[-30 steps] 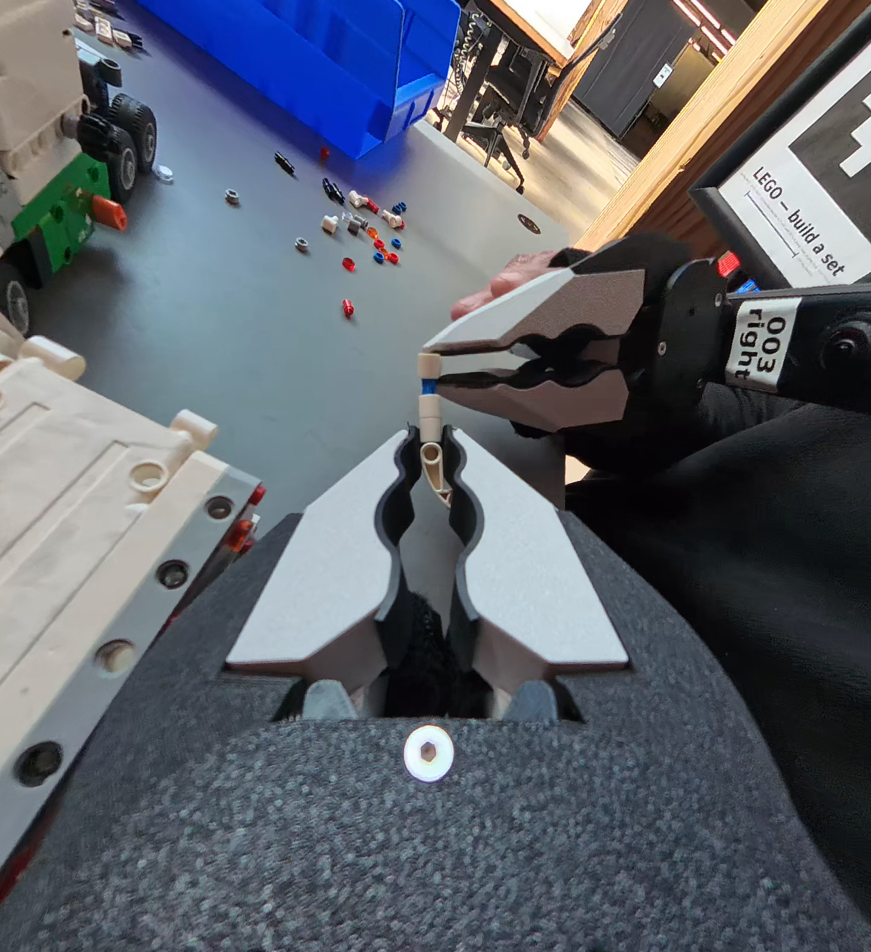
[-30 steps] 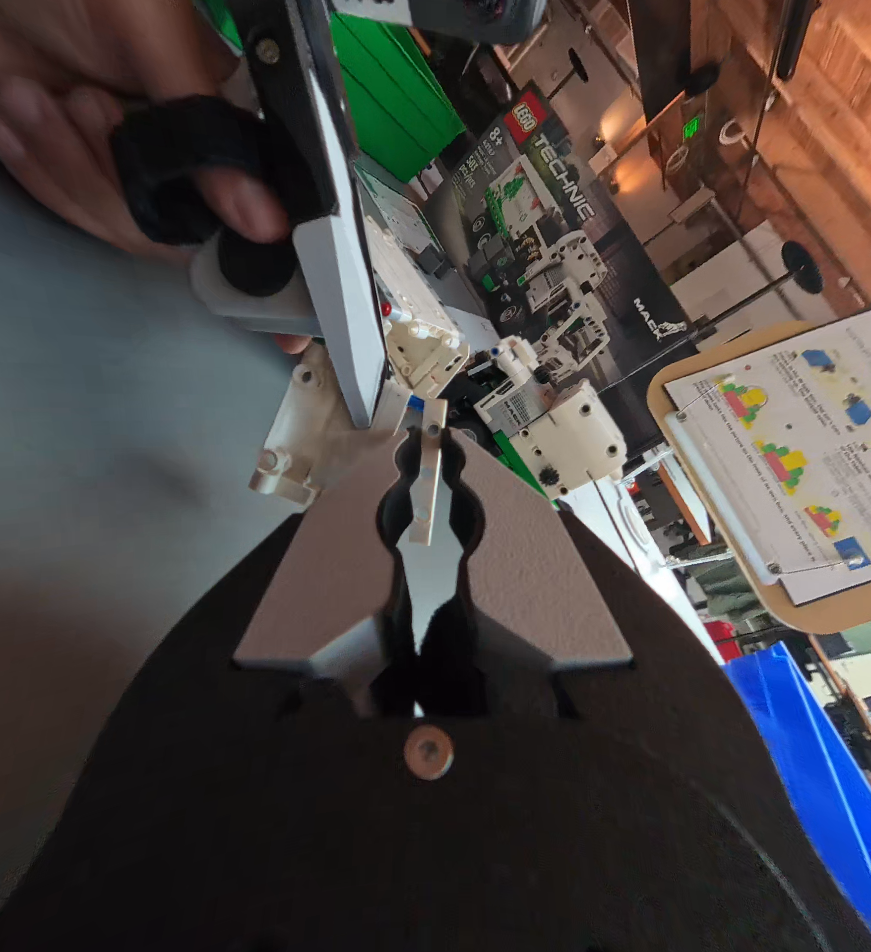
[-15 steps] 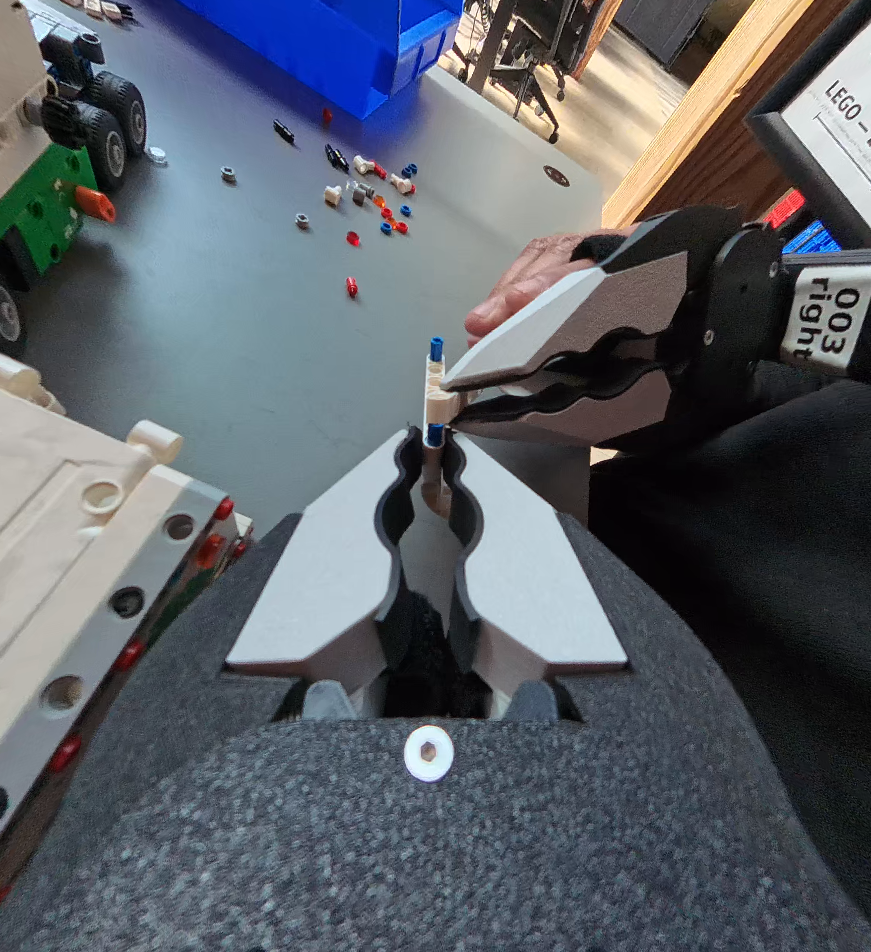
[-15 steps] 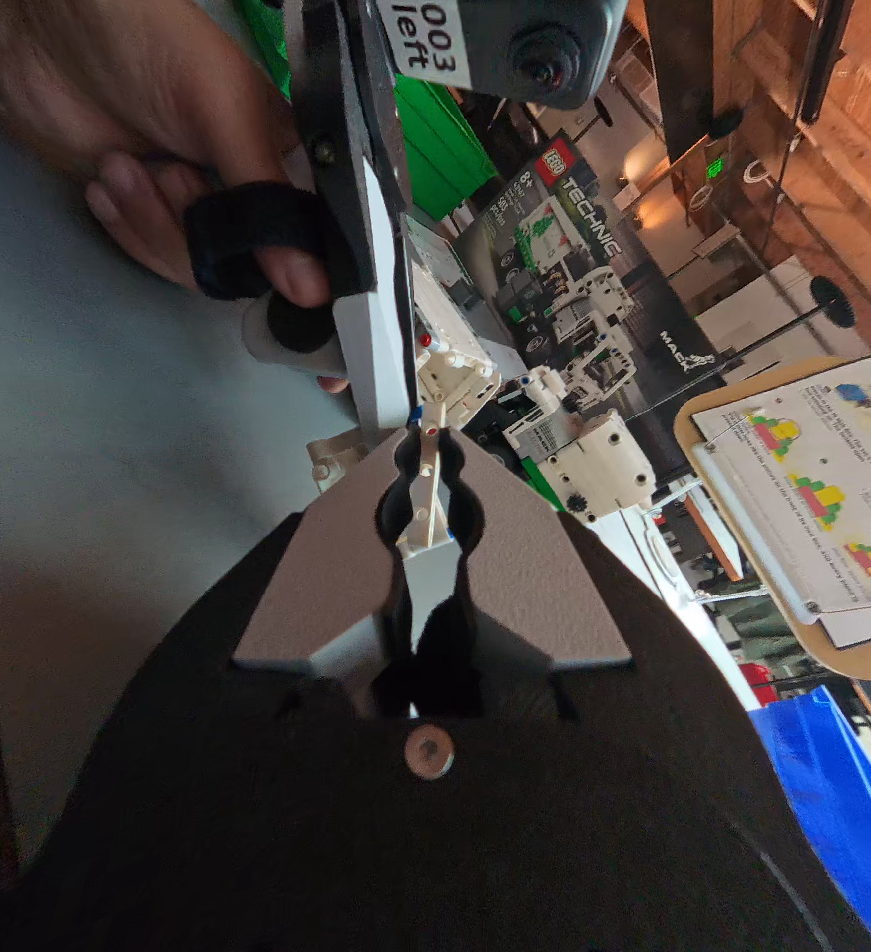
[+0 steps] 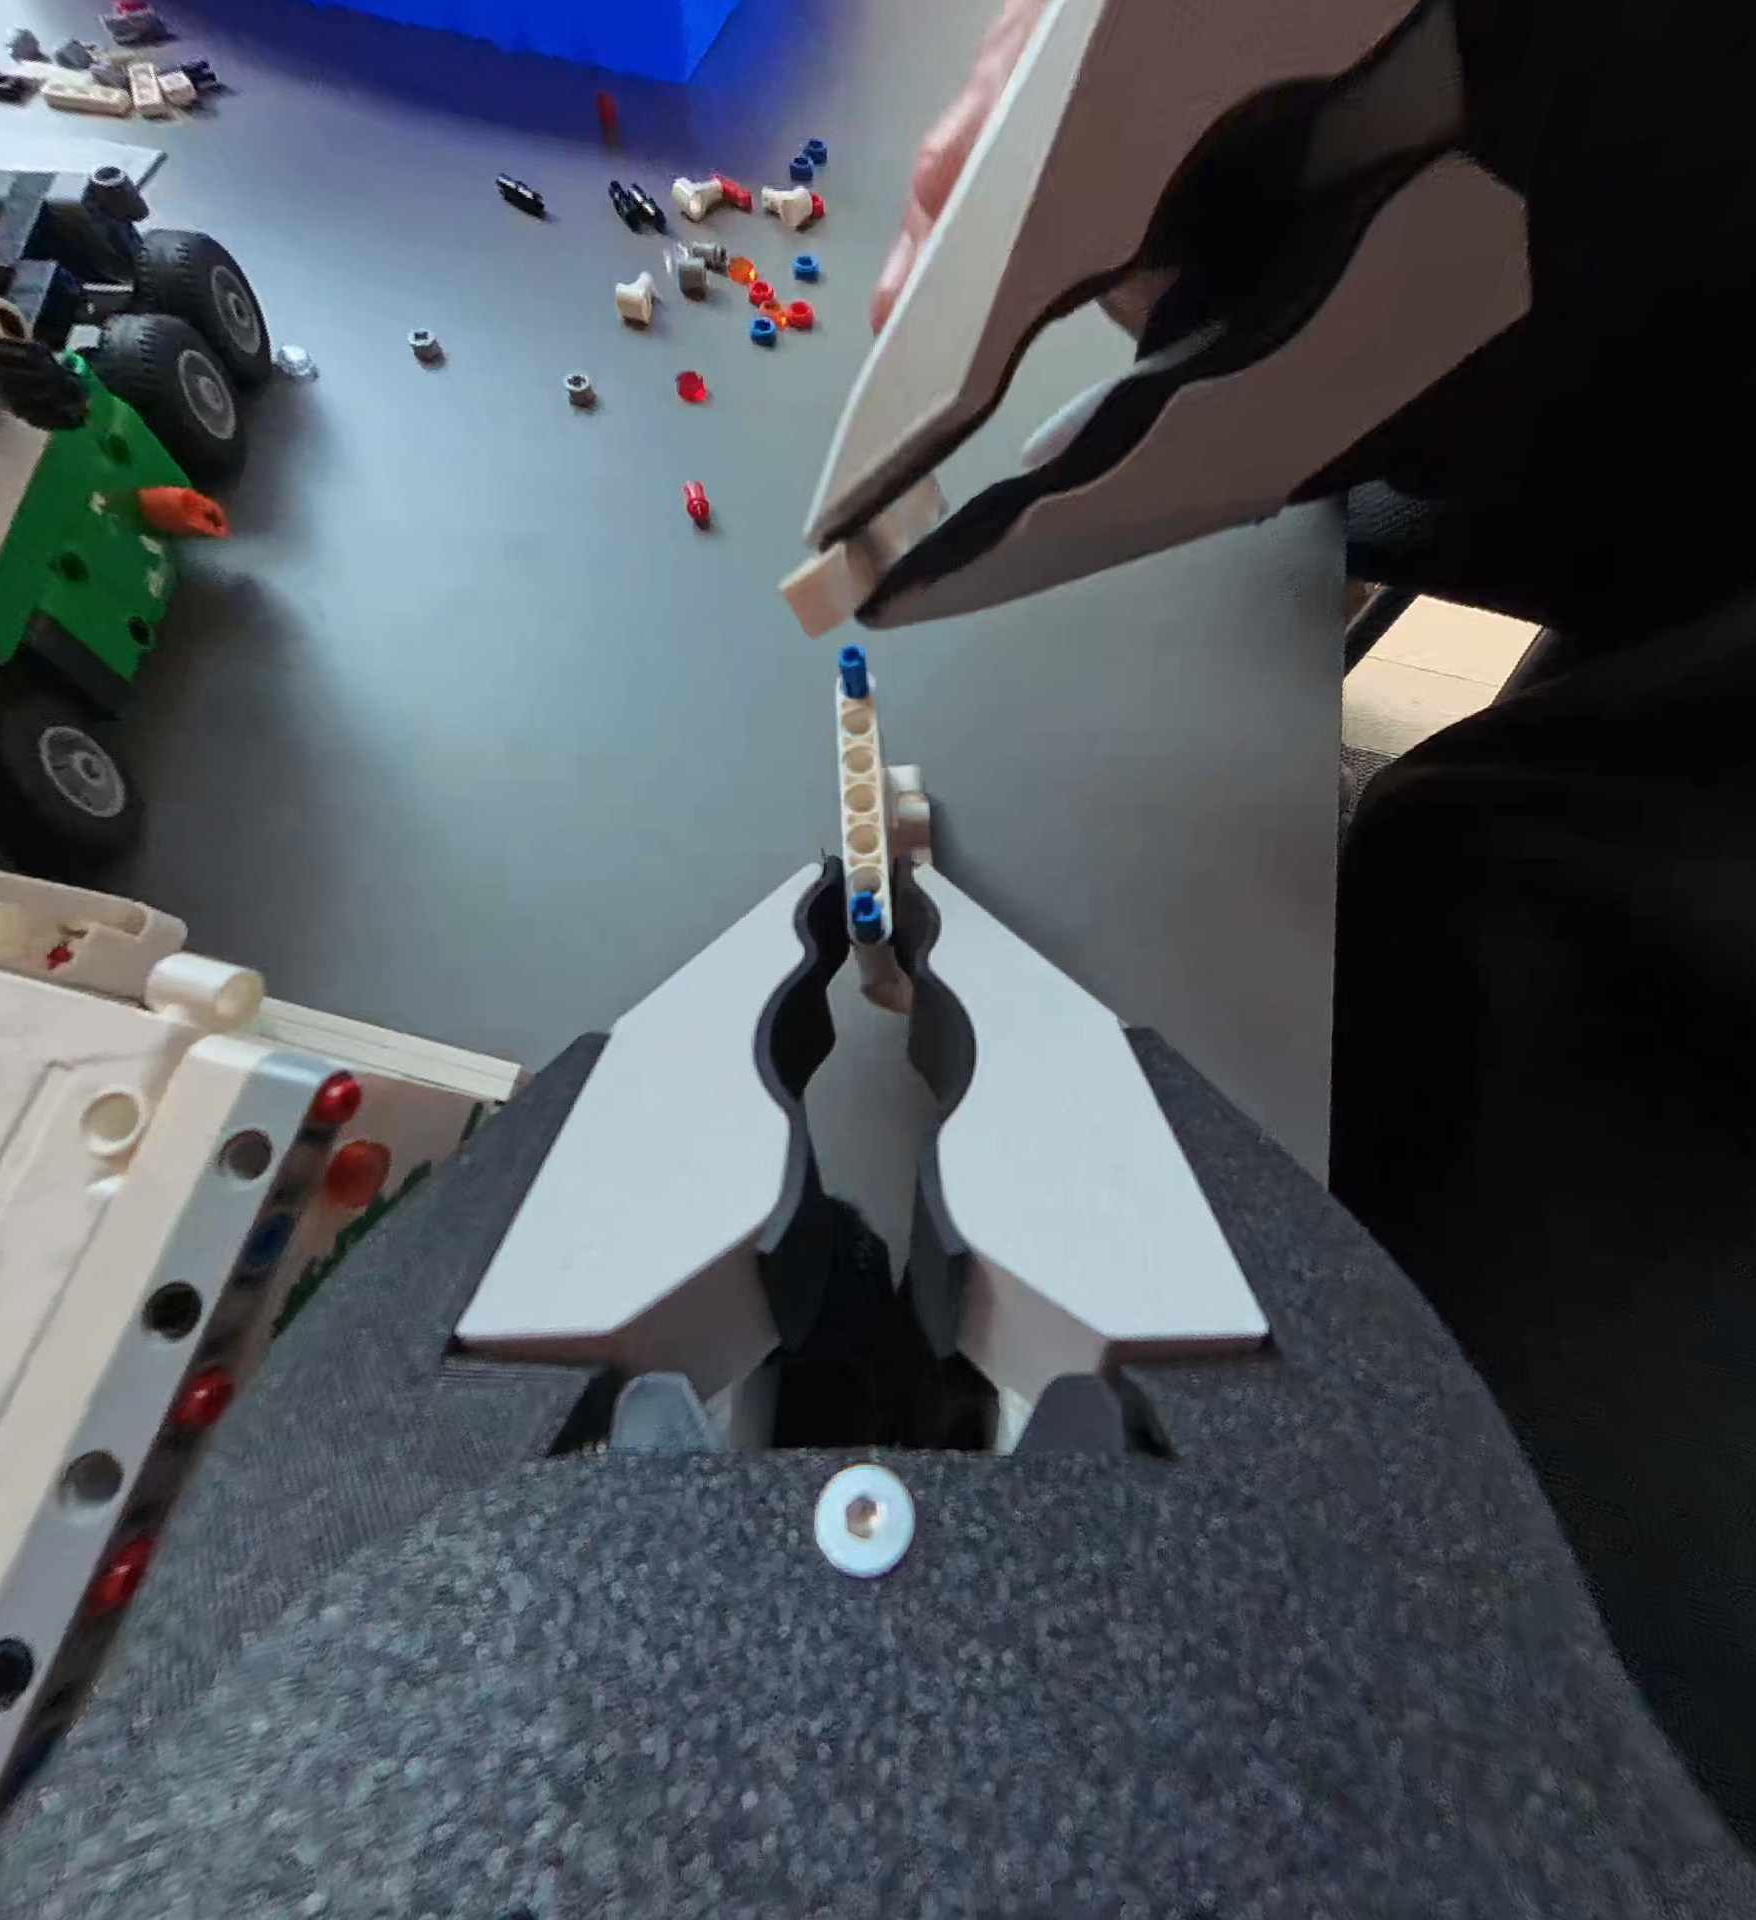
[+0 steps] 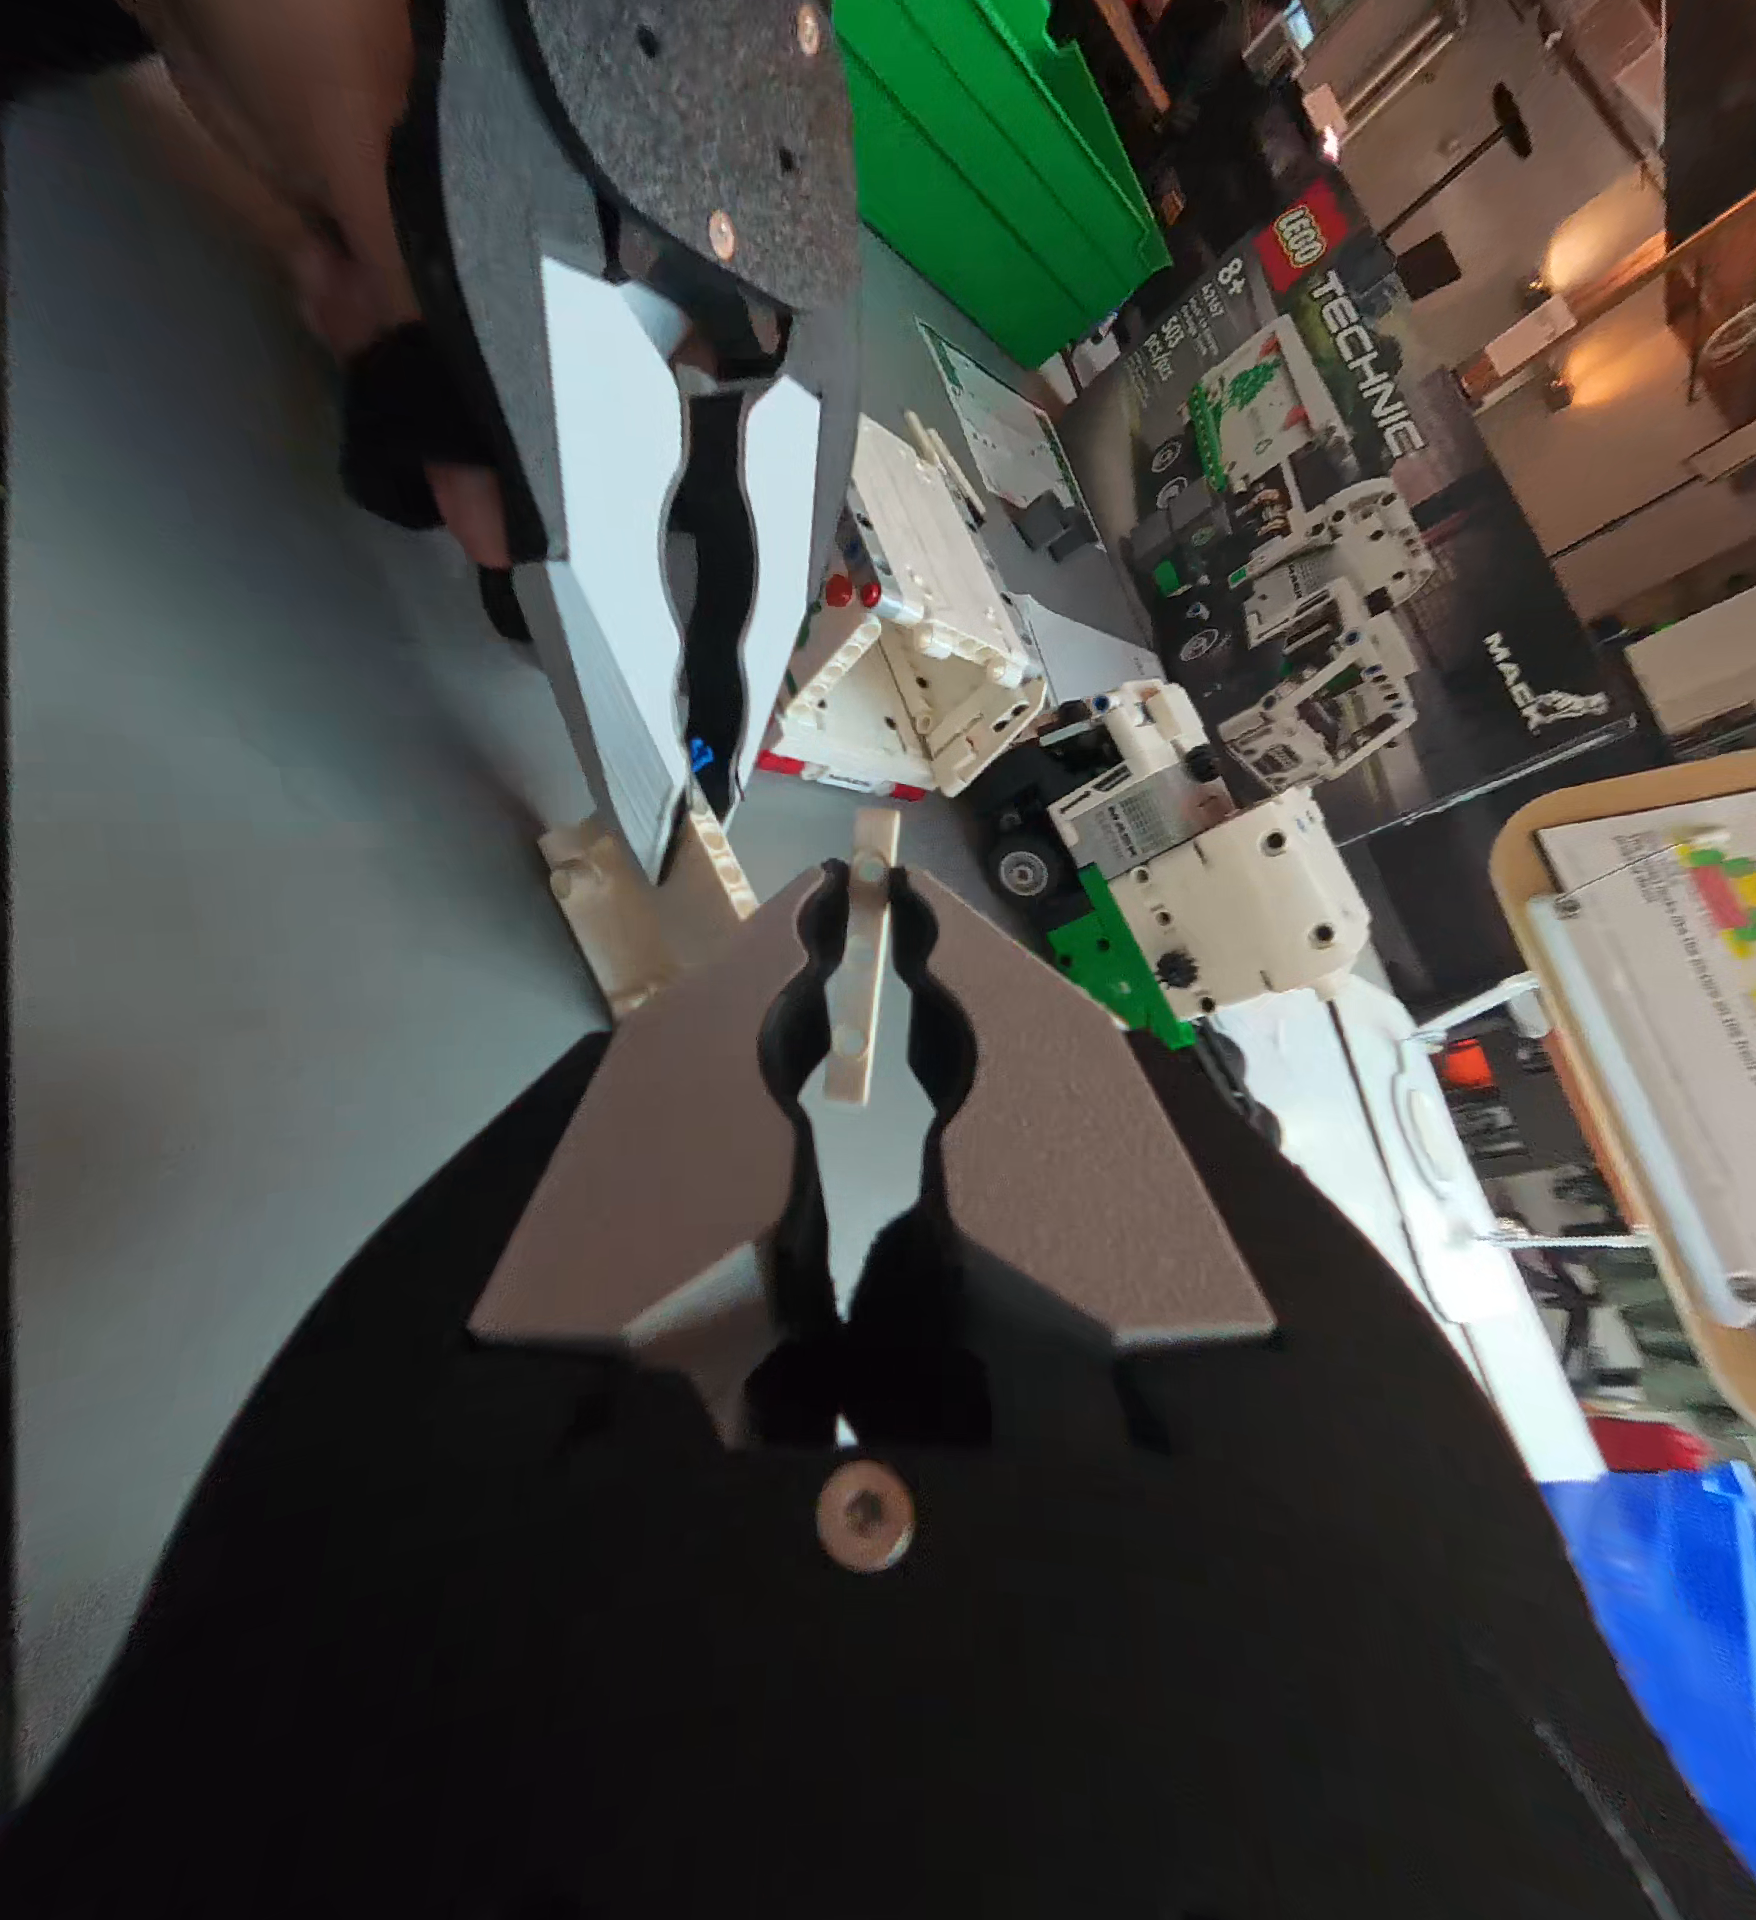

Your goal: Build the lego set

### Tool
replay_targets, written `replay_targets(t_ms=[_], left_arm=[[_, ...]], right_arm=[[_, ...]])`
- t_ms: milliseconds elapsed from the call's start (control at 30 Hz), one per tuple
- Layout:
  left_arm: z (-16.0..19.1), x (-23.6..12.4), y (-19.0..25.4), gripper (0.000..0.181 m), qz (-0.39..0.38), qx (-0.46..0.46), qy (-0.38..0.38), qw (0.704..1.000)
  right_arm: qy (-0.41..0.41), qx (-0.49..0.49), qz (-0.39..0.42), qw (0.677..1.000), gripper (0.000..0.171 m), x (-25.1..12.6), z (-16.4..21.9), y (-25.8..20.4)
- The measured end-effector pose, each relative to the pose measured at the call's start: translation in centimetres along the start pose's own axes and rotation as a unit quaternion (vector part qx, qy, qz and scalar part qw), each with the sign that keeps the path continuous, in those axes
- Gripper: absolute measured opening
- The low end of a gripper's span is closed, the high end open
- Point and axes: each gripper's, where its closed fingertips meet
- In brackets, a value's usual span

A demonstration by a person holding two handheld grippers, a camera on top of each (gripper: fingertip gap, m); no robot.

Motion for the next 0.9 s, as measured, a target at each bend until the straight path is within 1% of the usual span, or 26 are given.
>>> replay_targets(t_ms=[100,133,200,300,367,433,467,500,533,600,633,667,733,833,900], left_arm=[[0.0,0.0,0.1,0.006,0.004,0.0,0.0,1.0],[0.0,0.0,0.1,0.006,0.009,-0.007,-0.001,1.0],[0.1,0.0,0.1,0.006,0.017,-0.016,-0.002,1.0],[0.2,0.1,0.4,0.007,0.019,-0.006,-0.008,1.0],[0.3,0.0,0.5,0.006,0.014,-0.001,-0.008,1.0],[0.0,-0.3,0.6,0.006,0.018,-0.017,0.005,1.0],[0.0,-0.5,1.1,0.006,0.033,-0.034,0.01,0.999],[0.1,-0.7,1.3,0.006,0.044,-0.057,0.011,0.997],[0.4,-0.8,1.2,0.006,0.048,-0.082,0.008,0.995],[0.7,-1.1,1.1,0.005,0.05,-0.103,0.007,0.993],[0.5,-1.2,1.1,0.005,0.049,-0.099,0.015,0.994],[0.3,-1.4,1.1,0.006,0.045,-0.093,0.023,0.994],[0.2,-1.5,0.9,0.005,0.031,-0.087,0.027,0.995],[0.7,-1.0,0.7,0.005,0.008,-0.071,0.007,0.997],[0.8,-0.9,0.9,0.005,-0.002,-0.05,0.001,0.999]], right_arm=[[0.028,0.106,-0.031,0.993,0.007,-0.2,-1.1,-0.8],[0.033,0.146,-0.058,0.987,0.007,-0.3,-1.3,-1.2],[0.002,0.229,-0.117,0.966,0.007,0.0,-0.3,-2.2],[0.03,0.302,-0.128,0.944,0.006,-0.5,-0.2,-1.6],[0.047,0.294,-0.087,0.951,0.006,-0.9,-0.1,-0.4],[0.058,0.217,-0.034,0.974,0.006,-1.4,-0.2,0.0],[0.035,0.159,-0.002,0.987,0.006,-1.5,0.5,0.0],[-0.003,0.113,-0.014,0.993,0.006,-1.5,1.3,-1.1],[-0.037,0.098,-0.07,0.992,0.006,-1.8,1.9,-3.0],[-0.089,0.099,-0.128,0.983,0.006,-2.6,2.6,-4.4],[-0.123,0.104,-0.167,0.973,0.006,-3.2,3.0,-5.4],[-0.155,0.109,-0.183,0.965,0.006,-3.6,3.6,-5.7],[-0.169,0.122,-0.204,0.957,0.006,-3.8,3.9,-6.2],[-0.19,0.141,-0.239,0.942,0.006,-4.3,4.7,-7.8],[-0.168,0.157,-0.247,0.941,0.007,-4.2,4.3,-8.2]])
Point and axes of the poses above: each gripper's, where its closed fingertips meet, x out along the fingers, z out of its underside, y = z × x across the jaws, and after that the axes turned 2 degrees about z, right-handed
